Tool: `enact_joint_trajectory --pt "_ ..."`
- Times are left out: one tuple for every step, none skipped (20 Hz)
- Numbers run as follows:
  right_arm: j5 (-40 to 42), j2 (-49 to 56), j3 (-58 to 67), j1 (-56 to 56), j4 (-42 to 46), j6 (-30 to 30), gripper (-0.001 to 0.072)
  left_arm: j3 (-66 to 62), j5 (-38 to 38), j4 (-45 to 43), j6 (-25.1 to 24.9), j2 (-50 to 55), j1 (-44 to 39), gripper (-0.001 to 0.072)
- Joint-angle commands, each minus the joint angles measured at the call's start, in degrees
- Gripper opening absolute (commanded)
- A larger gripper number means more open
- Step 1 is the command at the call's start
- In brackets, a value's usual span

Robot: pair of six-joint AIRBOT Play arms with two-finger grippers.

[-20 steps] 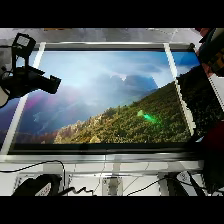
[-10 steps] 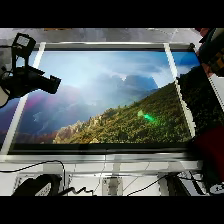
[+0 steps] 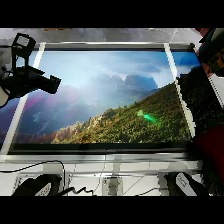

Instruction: Fold the clothes and pants, and hang the long-sleeved shirts on hangers.

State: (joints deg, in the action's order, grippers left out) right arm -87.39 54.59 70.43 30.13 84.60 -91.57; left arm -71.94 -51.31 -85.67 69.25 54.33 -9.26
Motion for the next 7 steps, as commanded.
enact_joint_trajectory --pt "12.09 -1.60 -1.73 -20.74 1.75 3.69 0.0015 0.00 0.02 0.00 0.00 -0.07 0.07 0.0695" --pt "15.74 -2.54 -1.29 -25.57 2.27 3.63 0.0015 0.00 0.02 0.00 0.00 -0.07 0.07 0.0696" --pt "18.16 -3.17 -0.81 -29.27 2.69 3.63 0.0016 0.00 0.02 0.00 0.00 -0.07 0.07 0.0696" --pt "19.50 -3.52 -0.37 -32.11 2.78 3.63 0.0016 0.00 0.02 0.00 0.00 -0.07 0.07 0.0696" --pt "19.87 -3.63 -0.11 -34.32 2.75 3.63 0.0016 0.00 0.02 0.00 -0.02 -0.07 0.07 0.0696" --pt "19.58 -3.63 -0.15 -35.76 2.67 3.63 0.0016 0.00 0.02 -0.02 0.00 -0.07 0.07 0.0695" --pt "18.86 -3.58 -0.15 -36.83 2.32 3.63 0.0017 0.00 0.02 0.00 -0.02 -0.07 0.07 0.0696"
